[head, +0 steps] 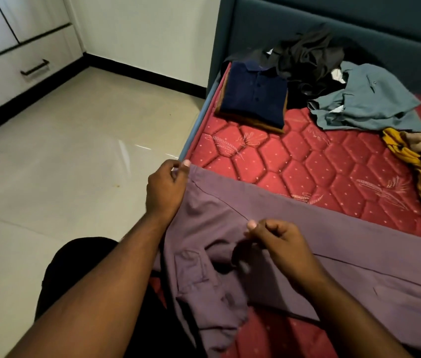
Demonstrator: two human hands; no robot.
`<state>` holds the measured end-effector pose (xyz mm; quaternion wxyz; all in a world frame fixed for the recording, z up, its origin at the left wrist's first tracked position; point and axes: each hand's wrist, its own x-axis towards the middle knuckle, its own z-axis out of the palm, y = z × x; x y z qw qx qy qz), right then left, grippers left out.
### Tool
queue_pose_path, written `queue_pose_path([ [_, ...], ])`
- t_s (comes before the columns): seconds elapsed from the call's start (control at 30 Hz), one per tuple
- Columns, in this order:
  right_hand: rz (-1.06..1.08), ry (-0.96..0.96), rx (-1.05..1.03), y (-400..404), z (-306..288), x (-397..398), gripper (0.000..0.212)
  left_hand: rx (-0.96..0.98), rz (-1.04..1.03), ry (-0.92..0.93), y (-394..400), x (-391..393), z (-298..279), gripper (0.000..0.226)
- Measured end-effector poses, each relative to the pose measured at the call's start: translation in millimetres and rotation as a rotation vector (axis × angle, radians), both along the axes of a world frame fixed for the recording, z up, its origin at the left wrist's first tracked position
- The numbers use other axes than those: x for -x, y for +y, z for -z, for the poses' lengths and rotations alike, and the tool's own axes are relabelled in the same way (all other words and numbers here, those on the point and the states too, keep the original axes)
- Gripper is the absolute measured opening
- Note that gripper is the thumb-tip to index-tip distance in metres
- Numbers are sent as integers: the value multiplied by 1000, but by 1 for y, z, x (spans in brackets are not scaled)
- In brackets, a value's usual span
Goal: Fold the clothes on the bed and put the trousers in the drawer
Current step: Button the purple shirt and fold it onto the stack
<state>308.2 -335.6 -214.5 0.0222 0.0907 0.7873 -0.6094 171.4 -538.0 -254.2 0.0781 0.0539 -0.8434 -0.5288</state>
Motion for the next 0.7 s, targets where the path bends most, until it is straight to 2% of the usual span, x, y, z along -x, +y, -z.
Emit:
queue_pose_path([
  [0.07, 34, 46, -100, 2, 2, 26, 28, -18, 69, -115, -1, 1, 2, 42],
  [0.1, 9, 88, -217, 3, 5, 39, 14, -48, 96, -169, -4, 5, 5, 43],
  [0.13, -52, 111, -372, 6, 12, 50, 9, -102, 116, -202, -7, 10, 8, 48],
  [0.23, -407, -102, -824, 9, 44, 57, 67, -325, 171, -250, -17, 15, 8, 64],
  [0.3, -514, -172, -1025, 6, 60, 46, 84, -311, 194, -250, -21, 13, 13, 63],
  [0.4, -441, -65, -1044, 4, 63, 34, 83, -186, 159, -219, -22, 7, 26, 65],
  [0.47, -361, 163, -1032, 3, 57, 23, 71, -258, 109, -227, -22, 4, 20, 65],
  [0.53, -328, 431, -922, -7, 48, 9, 54, -348, 93, -272, -25, 2, 14, 65],
  [0.57, -343, 483, -848, -16, 43, 0, 51, -378, 93, -307, -29, -1, 11, 63],
  [0.63, -428, 332, -815, -38, 26, -12, 53, -398, 112, -356, -31, -11, 8, 54],
  [0.7, -535, 48, -948, -57, 18, -15, 55, -388, 122, -363, -30, -19, 9, 56],
])
